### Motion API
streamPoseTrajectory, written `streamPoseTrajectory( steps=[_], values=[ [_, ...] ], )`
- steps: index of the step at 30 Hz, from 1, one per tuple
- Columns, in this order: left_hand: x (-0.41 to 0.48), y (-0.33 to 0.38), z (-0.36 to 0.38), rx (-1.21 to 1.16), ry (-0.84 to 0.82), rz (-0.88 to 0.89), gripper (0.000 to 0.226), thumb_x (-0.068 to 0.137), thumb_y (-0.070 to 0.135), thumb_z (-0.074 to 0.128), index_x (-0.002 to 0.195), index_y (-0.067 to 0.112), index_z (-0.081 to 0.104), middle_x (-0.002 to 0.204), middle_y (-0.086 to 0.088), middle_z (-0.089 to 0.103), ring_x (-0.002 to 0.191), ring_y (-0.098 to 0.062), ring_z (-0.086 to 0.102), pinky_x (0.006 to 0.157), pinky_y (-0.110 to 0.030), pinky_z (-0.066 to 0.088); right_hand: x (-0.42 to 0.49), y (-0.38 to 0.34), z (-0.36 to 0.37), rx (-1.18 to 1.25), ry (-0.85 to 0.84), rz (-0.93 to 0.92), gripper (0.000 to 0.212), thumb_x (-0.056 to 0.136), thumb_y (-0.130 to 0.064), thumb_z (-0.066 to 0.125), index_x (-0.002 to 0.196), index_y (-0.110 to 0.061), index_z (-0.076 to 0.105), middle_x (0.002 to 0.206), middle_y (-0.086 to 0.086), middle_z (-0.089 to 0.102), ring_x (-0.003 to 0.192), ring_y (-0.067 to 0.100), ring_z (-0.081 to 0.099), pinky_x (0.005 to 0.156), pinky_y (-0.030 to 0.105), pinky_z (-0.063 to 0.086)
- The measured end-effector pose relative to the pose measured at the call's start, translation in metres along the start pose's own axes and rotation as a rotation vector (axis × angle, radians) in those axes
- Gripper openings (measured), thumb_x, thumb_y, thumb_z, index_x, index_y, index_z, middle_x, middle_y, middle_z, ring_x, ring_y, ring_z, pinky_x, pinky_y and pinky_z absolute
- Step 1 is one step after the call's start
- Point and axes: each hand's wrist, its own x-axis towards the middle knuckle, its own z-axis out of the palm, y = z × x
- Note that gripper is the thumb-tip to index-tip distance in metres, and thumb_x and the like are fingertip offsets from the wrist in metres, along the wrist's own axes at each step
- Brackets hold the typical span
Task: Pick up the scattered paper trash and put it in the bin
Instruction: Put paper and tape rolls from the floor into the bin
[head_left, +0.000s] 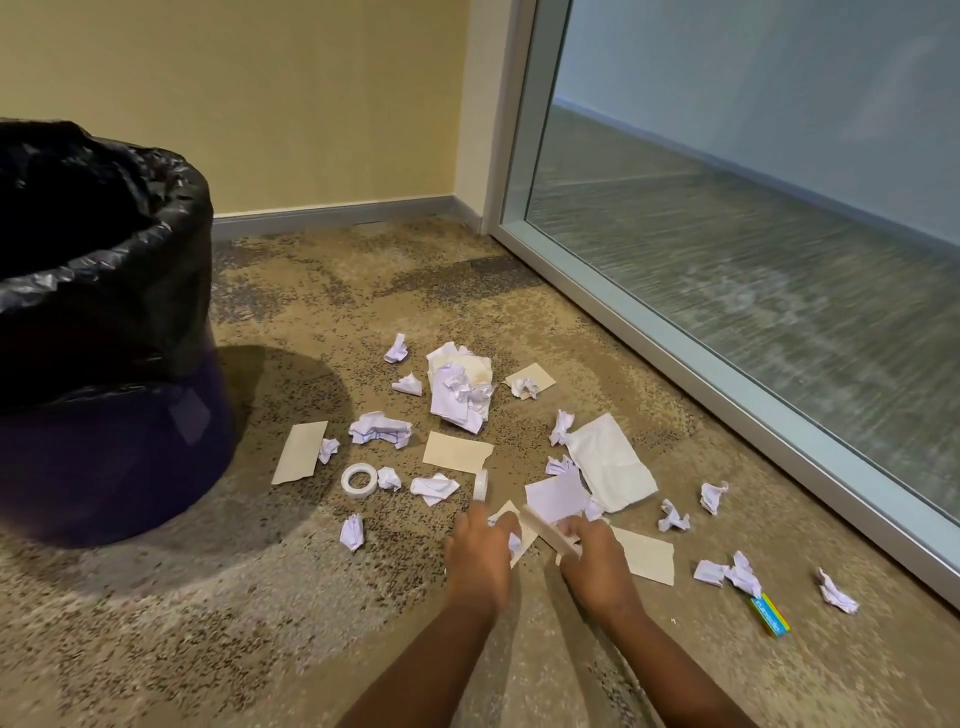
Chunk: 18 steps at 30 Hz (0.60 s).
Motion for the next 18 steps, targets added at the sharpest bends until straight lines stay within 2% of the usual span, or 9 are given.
streamPoseTrajectory(
  steps=[3, 5, 6, 8, 10, 12, 15, 17, 18],
  values=[
    [-0.002, -0.007, -0.006, -0.168, 0.017, -0.085, 0.028, 0.093, 0.006, 0.049, 0.113, 0.023, 0.060, 0.129, -0.007, 0.047, 0.120, -0.021, 0.046, 0.096, -0.029, 0.042, -0.006, -0.002, 0.001, 0.148, -0.010, 0.010, 0.035, 0.082, 0.003, 0.052, 0.114, -0.006, 0.060, 0.099, 0.012, 0.063, 0.082, 0.020, 0.051, 0.070, 0.027, 0.044],
    [-0.003, -0.011, -0.011, -0.275, 0.014, -0.118, 0.027, 0.090, 0.004, 0.053, 0.112, 0.018, 0.063, 0.121, -0.009, 0.051, 0.116, -0.022, 0.050, 0.096, -0.030, 0.045, -0.010, -0.008, 0.002, 0.276, -0.020, 0.058, 0.036, 0.081, 0.002, 0.053, 0.115, -0.007, 0.060, 0.079, 0.005, 0.059, 0.067, 0.020, 0.055, 0.064, 0.029, 0.047],
    [-0.002, -0.011, -0.013, -0.338, 0.025, -0.129, 0.028, 0.089, 0.003, 0.054, 0.112, 0.016, 0.063, 0.119, -0.010, 0.054, 0.114, -0.023, 0.053, 0.096, -0.031, 0.046, -0.011, -0.012, 0.003, 0.328, -0.017, 0.076, 0.037, 0.080, 0.001, 0.053, 0.115, -0.008, 0.060, 0.078, 0.005, 0.058, 0.061, 0.018, 0.055, 0.060, 0.029, 0.048],
    [-0.002, -0.010, -0.017, -0.475, 0.059, -0.162, 0.029, 0.086, 0.003, 0.056, 0.113, 0.012, 0.064, 0.118, -0.012, 0.058, 0.111, -0.025, 0.056, 0.095, -0.031, 0.048, -0.015, -0.023, 0.003, 0.401, 0.007, 0.062, 0.034, 0.081, 0.000, 0.052, 0.113, -0.009, 0.060, 0.085, 0.010, 0.059, 0.062, 0.019, 0.056, 0.053, 0.024, 0.047],
    [-0.004, -0.003, -0.023, -0.635, 0.062, -0.218, 0.029, 0.087, 0.007, 0.055, 0.115, 0.010, 0.062, 0.119, -0.013, 0.057, 0.110, -0.025, 0.057, 0.088, -0.027, 0.046, -0.020, -0.036, 0.002, 0.362, 0.103, -0.049, 0.026, 0.082, 0.001, 0.051, 0.103, -0.006, 0.063, 0.088, 0.012, 0.061, 0.074, 0.023, 0.056, 0.049, 0.010, 0.039],
    [-0.011, 0.008, -0.032, -0.911, 0.056, -0.276, 0.023, 0.092, 0.016, 0.050, 0.108, 0.007, 0.063, 0.112, -0.015, 0.060, 0.104, -0.029, 0.059, 0.082, -0.031, 0.046, -0.024, -0.048, 0.000, 0.204, 0.208, -0.204, 0.023, 0.083, -0.001, 0.051, 0.099, -0.008, 0.065, 0.098, 0.010, 0.061, 0.089, 0.021, 0.055, 0.056, 0.010, 0.034],
    [-0.014, 0.019, -0.044, -1.420, -0.041, -0.388, 0.051, 0.095, 0.047, 0.038, 0.105, 0.008, 0.069, 0.104, -0.016, 0.071, 0.101, -0.031, 0.067, 0.092, -0.042, 0.051, -0.032, -0.065, -0.004, -0.016, 0.236, -0.368, 0.034, 0.091, -0.006, 0.043, 0.121, -0.016, 0.056, 0.124, 0.005, 0.048, 0.116, 0.014, 0.044, 0.083, 0.011, 0.030],
    [-0.013, 0.019, -0.051, -1.550, -0.061, -0.418, 0.066, 0.088, 0.063, 0.041, 0.110, 0.007, 0.069, 0.104, -0.016, 0.072, 0.099, -0.031, 0.068, 0.092, -0.044, 0.053, -0.037, -0.072, -0.007, -0.126, 0.219, -0.458, 0.037, 0.093, -0.011, 0.042, 0.128, -0.020, 0.049, 0.134, 0.003, 0.042, 0.125, 0.013, 0.037, 0.096, 0.017, 0.032],
    [-0.012, 0.018, -0.055, -1.540, -0.037, -0.445, 0.067, 0.086, 0.061, 0.047, 0.112, 0.003, 0.066, 0.100, -0.018, 0.071, 0.092, -0.032, 0.069, 0.082, -0.041, 0.057, -0.040, -0.076, -0.008, -0.208, 0.213, -0.523, 0.039, 0.092, -0.012, 0.045, 0.131, -0.017, 0.047, 0.136, 0.003, 0.041, 0.127, 0.015, 0.036, 0.099, 0.021, 0.034]
  ],
)
